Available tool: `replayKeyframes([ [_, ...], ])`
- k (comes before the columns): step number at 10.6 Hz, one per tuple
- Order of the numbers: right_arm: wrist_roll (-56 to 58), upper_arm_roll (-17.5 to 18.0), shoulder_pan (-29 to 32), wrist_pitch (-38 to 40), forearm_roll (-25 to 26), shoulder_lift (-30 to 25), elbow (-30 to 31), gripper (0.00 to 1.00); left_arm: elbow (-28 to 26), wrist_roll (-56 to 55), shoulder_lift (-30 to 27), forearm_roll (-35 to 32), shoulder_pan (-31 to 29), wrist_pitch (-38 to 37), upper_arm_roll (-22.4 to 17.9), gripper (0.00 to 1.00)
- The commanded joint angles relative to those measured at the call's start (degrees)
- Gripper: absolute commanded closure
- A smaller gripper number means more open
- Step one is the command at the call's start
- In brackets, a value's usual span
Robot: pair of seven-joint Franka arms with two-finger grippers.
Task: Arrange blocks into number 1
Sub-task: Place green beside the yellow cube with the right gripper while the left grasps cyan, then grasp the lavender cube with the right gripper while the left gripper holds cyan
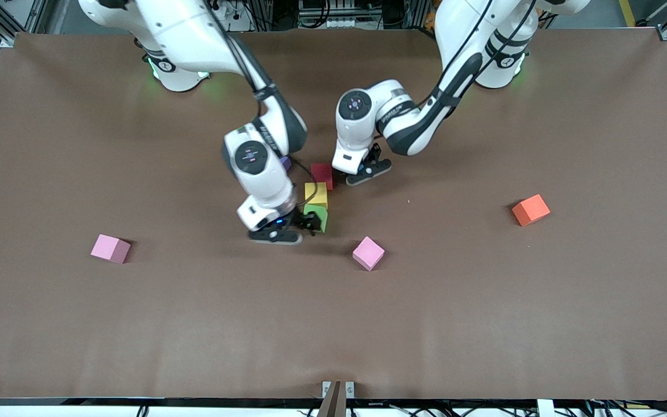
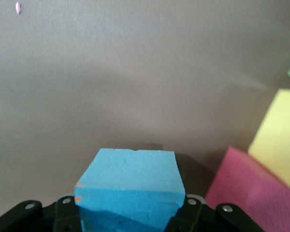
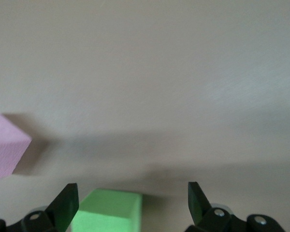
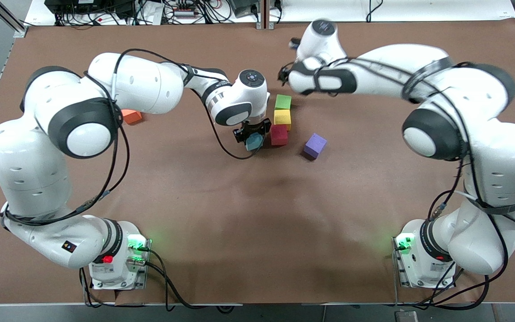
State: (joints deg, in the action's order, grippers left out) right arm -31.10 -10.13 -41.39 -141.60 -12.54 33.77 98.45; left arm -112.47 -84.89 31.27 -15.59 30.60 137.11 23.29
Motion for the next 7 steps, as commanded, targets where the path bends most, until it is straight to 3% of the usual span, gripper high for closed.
replayKeyframes([
  [1,8.65,0.82,6.47,5.54,-0.47,-5.54,2.44,0.00,-2.32,0.25,-3.23,-0.76,-0.71,-4.28,4.02,1.00],
  [5,16.42,0.82,16.40,5.63,-0.56,-10.81,11.30,0.00,-0.74,-0.63,-2.00,-0.06,0.07,-6.24,8.96,1.00],
  [7,17.99,0.82,22.91,5.63,-0.47,-12.32,13.26,0.00,4.69,-0.54,1.50,-0.14,2.43,-6.24,8.88,1.00],
])
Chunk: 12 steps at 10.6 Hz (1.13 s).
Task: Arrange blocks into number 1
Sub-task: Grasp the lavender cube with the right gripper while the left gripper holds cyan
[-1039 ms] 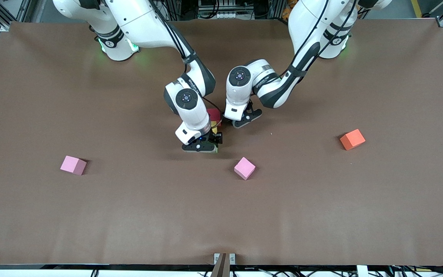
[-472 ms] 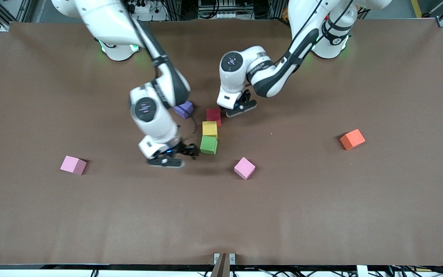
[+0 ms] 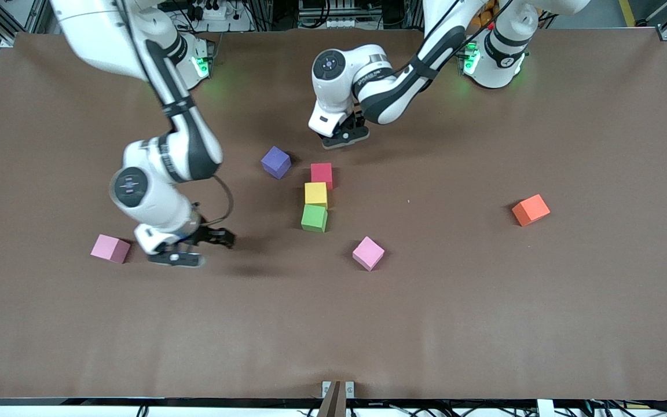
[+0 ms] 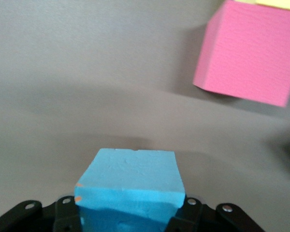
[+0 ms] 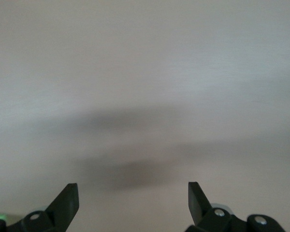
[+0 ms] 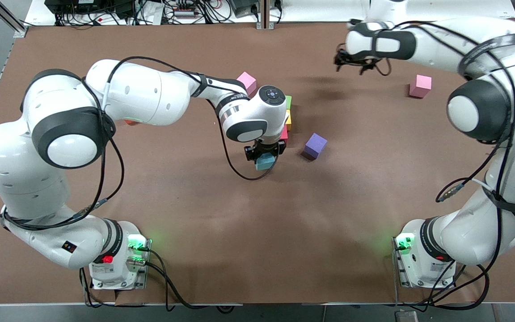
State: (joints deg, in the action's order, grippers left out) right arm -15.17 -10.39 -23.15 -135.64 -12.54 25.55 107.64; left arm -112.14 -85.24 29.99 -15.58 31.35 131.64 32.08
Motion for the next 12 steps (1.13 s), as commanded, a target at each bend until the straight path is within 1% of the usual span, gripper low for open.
replayKeyframes([
  [1,2.86,0.90,7.56,-1.11,-0.03,-4.02,3.80,0.00,6.30,0.33,4.71,-0.76,3.70,-0.77,-0.08,1.00],
  [2,5.39,0.64,10.99,-1.20,0.84,-3.93,2.84,0.00,7.36,1.12,5.86,-1.89,4.33,-0.77,-0.17,1.00],
  [3,8.37,0.55,14.07,-1.12,1.29,-3.58,1.62,0.00,8.15,3.48,6.48,-4.34,4.34,-0.77,-0.17,1.00],
  [4,9.10,0.54,16.27,-1.12,1.38,-3.14,1.17,0.00,8.77,7.24,7.27,-5.24,4.34,-0.77,-0.17,1.00],
  [6,10.51,0.46,19.09,-1.12,1.29,-2.61,0.64,0.00,8.86,13.41,7.89,-5.16,4.25,-0.85,-0.26,1.00],
  [8,10.25,0.54,21.91,-1.12,0.68,-0.86,0.20,0.00,9.47,13.96,8.68,-5.16,3.99,-0.85,-0.35,1.00],
  [9,10.60,0.11,22.88,-1.03,0.68,0.02,0.28,0.00,10.87,13.96,9.73,-5.16,3.99,-0.85,-0.43,1.00],
  [10,10.69,0.02,23.49,-0.42,0.68,0.37,0.46,0.00,11.84,14.05,10.70,-5.16,4.16,-1.20,-0.87,1.00],
  [12,10.69,-0.33,24.55,-0.33,0.68,1.69,0.73,0.00,12.12,14.92,10.97,-5.16,4.25,-1.47,-1.84,1.00],
])
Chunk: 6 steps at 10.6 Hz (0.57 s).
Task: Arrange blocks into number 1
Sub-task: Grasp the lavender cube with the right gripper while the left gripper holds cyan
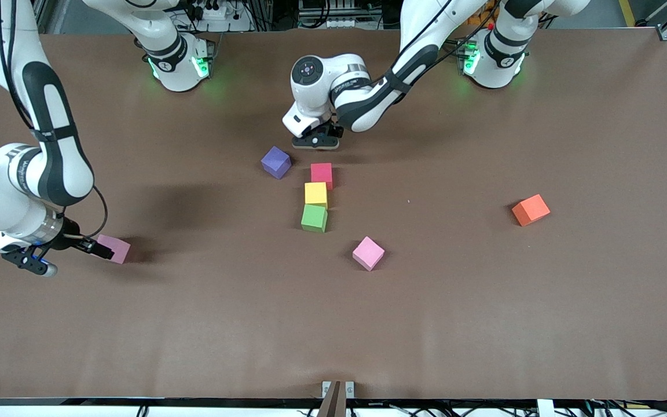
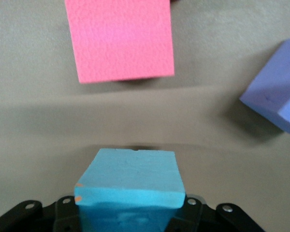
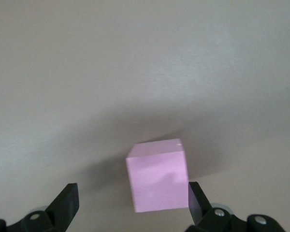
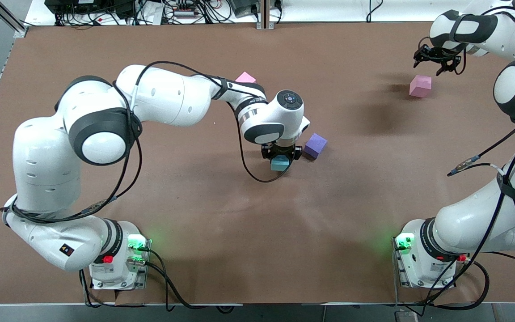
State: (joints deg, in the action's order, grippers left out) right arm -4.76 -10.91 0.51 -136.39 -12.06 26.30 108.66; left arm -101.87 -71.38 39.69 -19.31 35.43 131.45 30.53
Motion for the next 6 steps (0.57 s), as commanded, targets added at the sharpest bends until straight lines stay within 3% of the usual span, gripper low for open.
replayKeyframes([
  [1,0.19,-0.85,0.46,0.34,0.20,2.08,-0.73,0.00,1.85,1.16,1.35,-1.43,0.08,-1.28,-0.38,1.00],
  [6,1.77,-1.39,-0.51,-0.45,0.11,5.60,-1.52,0.00,5.36,1.68,4.08,-1.43,0.43,-1.46,-1.96,1.00],
])
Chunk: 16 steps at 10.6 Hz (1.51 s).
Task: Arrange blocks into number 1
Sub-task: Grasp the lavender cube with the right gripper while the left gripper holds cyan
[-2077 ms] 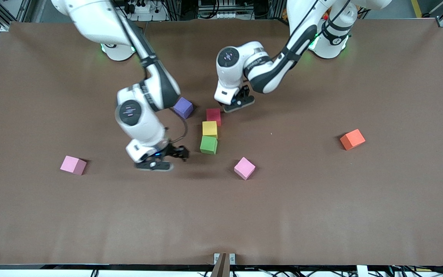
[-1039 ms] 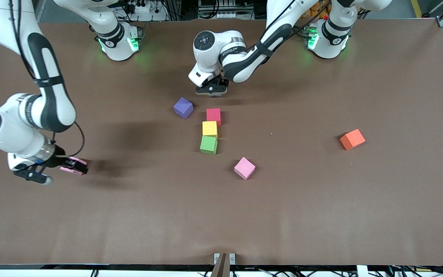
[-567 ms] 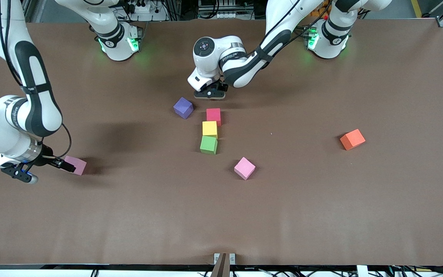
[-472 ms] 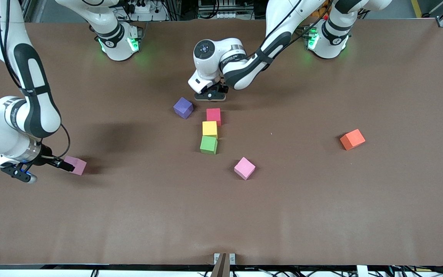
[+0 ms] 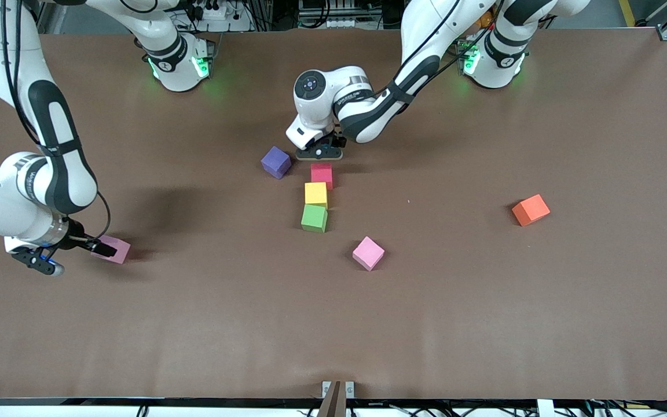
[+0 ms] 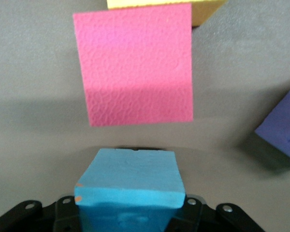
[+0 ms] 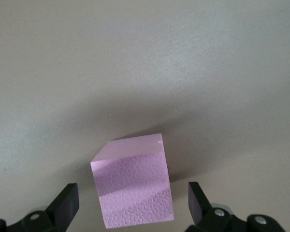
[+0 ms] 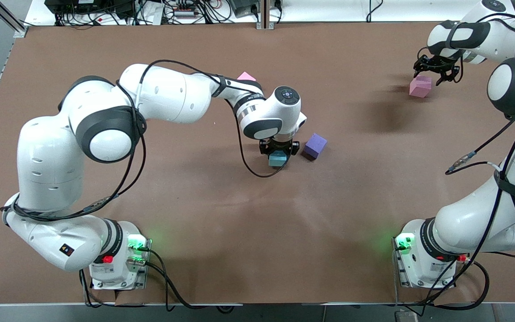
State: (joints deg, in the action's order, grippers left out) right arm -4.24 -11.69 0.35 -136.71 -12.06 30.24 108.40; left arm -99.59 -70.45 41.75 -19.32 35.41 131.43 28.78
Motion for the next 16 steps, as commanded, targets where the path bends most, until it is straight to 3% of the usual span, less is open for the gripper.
replayKeyframes([
  [1,1.25,-0.70,-0.44,-0.23,0.02,2.36,-1.61,0.02,3.52,0.75,2.46,-1.34,0.79,-1.44,-0.74,1.00],
  [2,1.25,-0.71,-0.44,-0.49,0.02,3.06,-1.61,0.12,4.13,0.75,2.89,-1.34,1.58,-1.44,-1.53,1.00],
  [4,1.17,-0.71,-1.05,-1.11,-0.07,3.51,-2.05,0.47,4.23,0.84,2.90,-1.43,2.29,-1.79,-2.68,1.00],
  [5,1.17,-0.71,-1.14,-1.02,-0.15,3.59,-2.40,0.56,4.23,0.84,2.90,-1.34,2.20,-1.79,-2.68,1.00],
  [6,1.17,-0.71,-1.40,-1.02,-0.16,3.51,-2.66,0.56,4.23,0.84,3.07,-1.25,2.29,-1.79,-2.76,1.00],
  [7,1.25,-0.71,-3.40,-0.67,-0.07,2.46,-3.01,0.55,4.31,0.84,3.42,-1.16,2.20,-1.79,-2.76,0.88],
  [8,1.60,-0.71,-5.86,-0.58,0.54,0.28,-3.02,0.54,4.84,0.75,3.77,-1.42,2.29,-1.79,-2.85,0.01],
  [12,-1.28,-0.18,-19.04,-0.84,-0.07,-0.10,-9.59,0.51,4.93,-0.03,2.91,-1.43,2.55,-1.88,-3.56,0.00],
  [16,-12.51,-0.18,-29.86,-0.66,-0.07,3.76,-16.36,0.51,4.84,-2.41,-1.05,-0.99,2.99,-9.42,-2.77,0.00],
])
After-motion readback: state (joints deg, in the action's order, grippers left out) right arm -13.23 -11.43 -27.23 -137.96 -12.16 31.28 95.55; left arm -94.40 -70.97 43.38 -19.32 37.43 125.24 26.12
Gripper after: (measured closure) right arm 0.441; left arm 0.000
